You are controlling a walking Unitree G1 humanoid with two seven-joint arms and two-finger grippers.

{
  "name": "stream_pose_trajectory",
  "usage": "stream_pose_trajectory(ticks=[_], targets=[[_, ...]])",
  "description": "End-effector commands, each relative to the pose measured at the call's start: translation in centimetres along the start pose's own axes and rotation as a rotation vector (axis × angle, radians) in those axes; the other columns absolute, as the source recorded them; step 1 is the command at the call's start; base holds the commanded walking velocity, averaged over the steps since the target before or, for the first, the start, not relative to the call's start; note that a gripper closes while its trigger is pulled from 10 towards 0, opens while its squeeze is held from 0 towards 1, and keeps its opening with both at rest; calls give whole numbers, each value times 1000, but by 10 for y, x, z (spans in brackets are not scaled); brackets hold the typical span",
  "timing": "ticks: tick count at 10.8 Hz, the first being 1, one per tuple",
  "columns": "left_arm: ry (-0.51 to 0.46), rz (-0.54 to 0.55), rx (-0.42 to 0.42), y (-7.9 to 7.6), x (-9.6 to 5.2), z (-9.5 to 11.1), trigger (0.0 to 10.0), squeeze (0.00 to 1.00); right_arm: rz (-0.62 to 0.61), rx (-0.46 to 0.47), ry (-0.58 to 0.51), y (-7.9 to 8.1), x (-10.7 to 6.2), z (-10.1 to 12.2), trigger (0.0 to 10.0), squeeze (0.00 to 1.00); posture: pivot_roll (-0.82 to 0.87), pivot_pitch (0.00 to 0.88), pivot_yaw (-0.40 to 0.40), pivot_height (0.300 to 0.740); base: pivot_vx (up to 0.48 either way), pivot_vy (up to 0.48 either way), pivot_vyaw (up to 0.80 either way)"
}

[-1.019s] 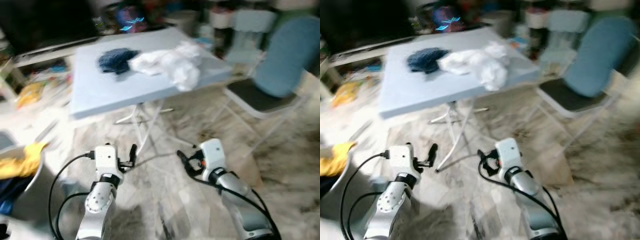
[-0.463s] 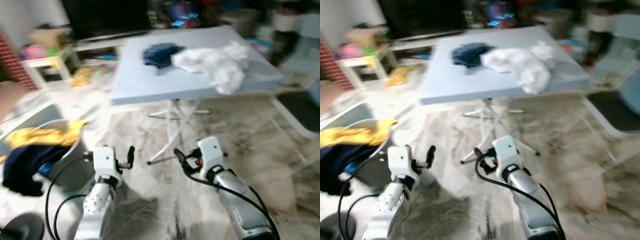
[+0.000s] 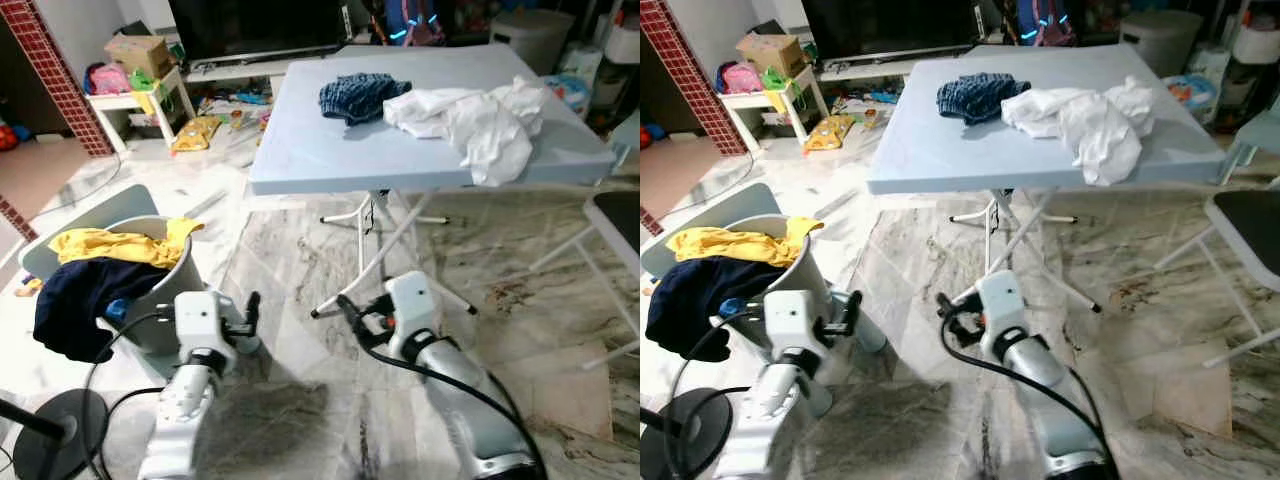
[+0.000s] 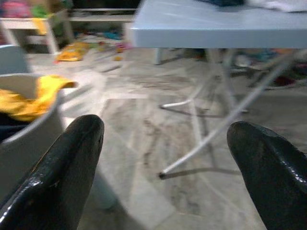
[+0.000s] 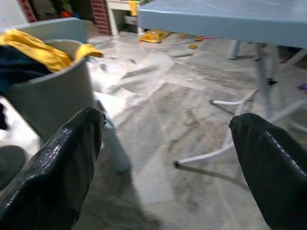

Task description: Hang hanger

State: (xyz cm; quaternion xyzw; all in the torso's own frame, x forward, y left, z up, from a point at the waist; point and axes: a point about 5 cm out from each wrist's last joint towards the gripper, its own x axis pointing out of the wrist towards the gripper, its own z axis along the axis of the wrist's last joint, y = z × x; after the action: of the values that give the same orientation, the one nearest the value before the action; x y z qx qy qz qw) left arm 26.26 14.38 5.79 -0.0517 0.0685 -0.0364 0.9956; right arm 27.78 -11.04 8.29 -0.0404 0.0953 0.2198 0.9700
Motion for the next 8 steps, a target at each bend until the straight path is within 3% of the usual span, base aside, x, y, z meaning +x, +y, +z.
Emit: stream_pose_trajectory(ticks=[1, 4, 8], targets=[[-7, 10, 10, 3, 3, 5, 10000, 0, -2, -8, -36, 0, 2, 8, 10000, 0, -178, 0, 91, 740, 0, 0, 0], [8, 11, 11, 4, 2, 4, 10000, 0, 2, -3, -35, 1, 1, 8, 10000, 0, -179, 0, 90, 740, 0, 333, 498], [14, 8, 24, 4, 4, 4, 10000, 0, 1, 8, -38, 2, 1, 8, 10000, 0, -180, 0, 94, 740, 0, 480, 491]])
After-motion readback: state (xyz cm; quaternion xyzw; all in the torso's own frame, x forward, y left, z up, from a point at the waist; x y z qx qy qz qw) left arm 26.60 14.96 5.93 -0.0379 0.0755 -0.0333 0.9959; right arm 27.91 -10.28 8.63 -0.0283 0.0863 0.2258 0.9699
